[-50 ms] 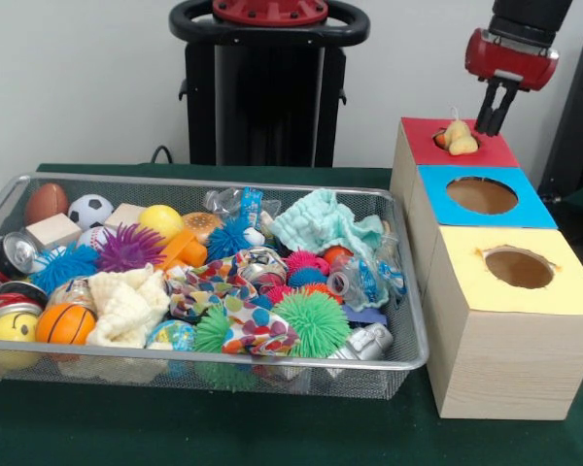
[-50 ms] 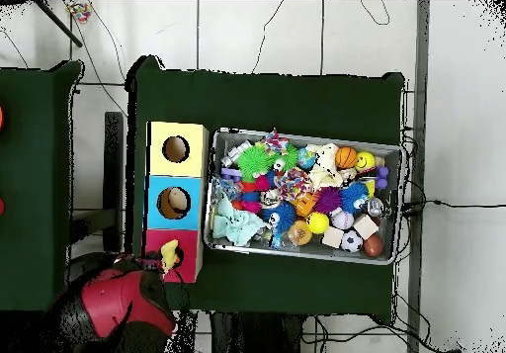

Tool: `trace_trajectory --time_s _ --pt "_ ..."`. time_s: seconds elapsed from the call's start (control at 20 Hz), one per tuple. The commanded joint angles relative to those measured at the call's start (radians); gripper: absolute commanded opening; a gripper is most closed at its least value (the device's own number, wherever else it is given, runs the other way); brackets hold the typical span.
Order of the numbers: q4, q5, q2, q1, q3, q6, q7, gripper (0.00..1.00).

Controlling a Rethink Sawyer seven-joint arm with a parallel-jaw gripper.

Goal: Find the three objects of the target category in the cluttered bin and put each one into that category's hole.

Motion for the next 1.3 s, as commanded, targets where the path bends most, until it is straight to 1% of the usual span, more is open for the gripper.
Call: trace_trajectory --time_s 0.05,0.3,0.4,0.45,0.55,0.65,0.75,0.85,0.95,1.1,1.3 --pt "0.043 -0.091 -0.026 -0.149 0.204 -0.072 -0.103 0.0" --pt "0.115 -0.141 -0.066 -0.296 0.326 -0.097 -0.142 0.0" --pt "0.13 -0.171 -0.074 -0.331 0.346 -0.107 -0.137 0.0" --pt "0.132 -0.191 -0.076 -0.328 0.333 -0.115 -0.12 0.0" --pt "0.121 -0.23 -0.073 -0.292 0.277 -0.116 -0.074 0.0" --pt "0.104 -0.261 -0.057 -0.237 0.214 -0.127 -0.014 0.0" --pt "0.091 -0.276 -0.039 -0.178 0.158 -0.151 0.047 0.0" --pt "0.078 -0.28 -0.018 -0.127 0.121 -0.172 0.095 0.0" --pt "0.063 -0.274 0.004 -0.086 0.093 -0.186 0.126 0.0" --pt "0.054 -0.25 0.045 -0.003 0.024 -0.222 0.173 0.0" --pt "0.041 -0.198 0.081 0.072 -0.035 -0.222 0.192 0.0"
